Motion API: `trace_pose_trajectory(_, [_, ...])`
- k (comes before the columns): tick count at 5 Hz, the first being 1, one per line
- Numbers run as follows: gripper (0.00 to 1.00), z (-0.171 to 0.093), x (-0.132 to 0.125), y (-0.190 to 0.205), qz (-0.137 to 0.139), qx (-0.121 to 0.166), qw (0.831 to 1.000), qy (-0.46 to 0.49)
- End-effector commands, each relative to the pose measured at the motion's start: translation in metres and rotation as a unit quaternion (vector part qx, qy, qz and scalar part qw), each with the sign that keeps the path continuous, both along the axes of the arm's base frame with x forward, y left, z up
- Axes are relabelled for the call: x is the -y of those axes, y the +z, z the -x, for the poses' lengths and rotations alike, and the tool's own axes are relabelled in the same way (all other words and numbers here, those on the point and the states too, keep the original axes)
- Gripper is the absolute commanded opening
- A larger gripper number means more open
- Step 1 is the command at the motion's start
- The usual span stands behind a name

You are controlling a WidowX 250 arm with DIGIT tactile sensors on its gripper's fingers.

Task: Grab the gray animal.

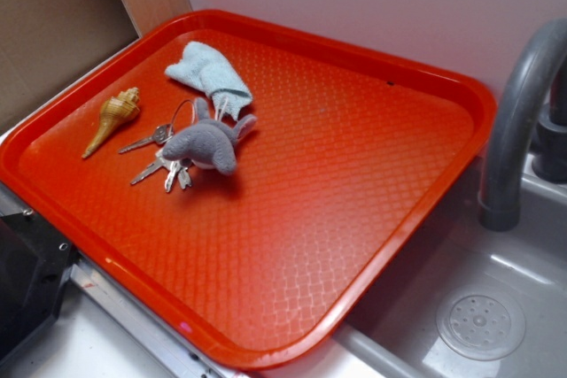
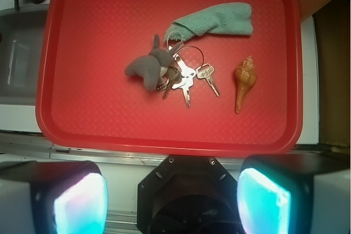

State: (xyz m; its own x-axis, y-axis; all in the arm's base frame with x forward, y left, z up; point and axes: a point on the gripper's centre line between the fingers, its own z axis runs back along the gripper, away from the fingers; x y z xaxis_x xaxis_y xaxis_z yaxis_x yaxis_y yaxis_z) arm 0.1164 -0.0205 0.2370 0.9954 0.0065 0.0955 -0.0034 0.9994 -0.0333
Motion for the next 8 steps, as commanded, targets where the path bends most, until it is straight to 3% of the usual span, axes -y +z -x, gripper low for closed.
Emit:
trace_pose_trajectory(1, [1.00, 0.000, 0.000, 0.000, 0.000, 0.000, 1.000, 0.000])
trace_pose_trajectory(2, [1.00, -0.019, -0.001, -0.010, 0.003, 0.039, 0.996, 0.074])
trace_pose_trajectory(3, [1.00, -0.034, -0.002, -0.025, 0.001, 0.055, 0.987, 0.149])
trace_pose_trajectory(4, [1.00, -0.053, 0.006, -0.051, -0.017, 0.091, 0.970, 0.223])
trace_pose_trajectory(5, [1.00, -0.074, 0.021, -0.079, -0.003, 0.084, 0.973, 0.216])
trace_pose_trajectory(6, [1.00, -0.092, 0.032, -0.102, -0.008, 0.084, 0.974, 0.212])
trace_pose_trajectory(8, [1.00, -0.110, 0.036, -0.150, -0.036, 0.034, 0.978, 0.201])
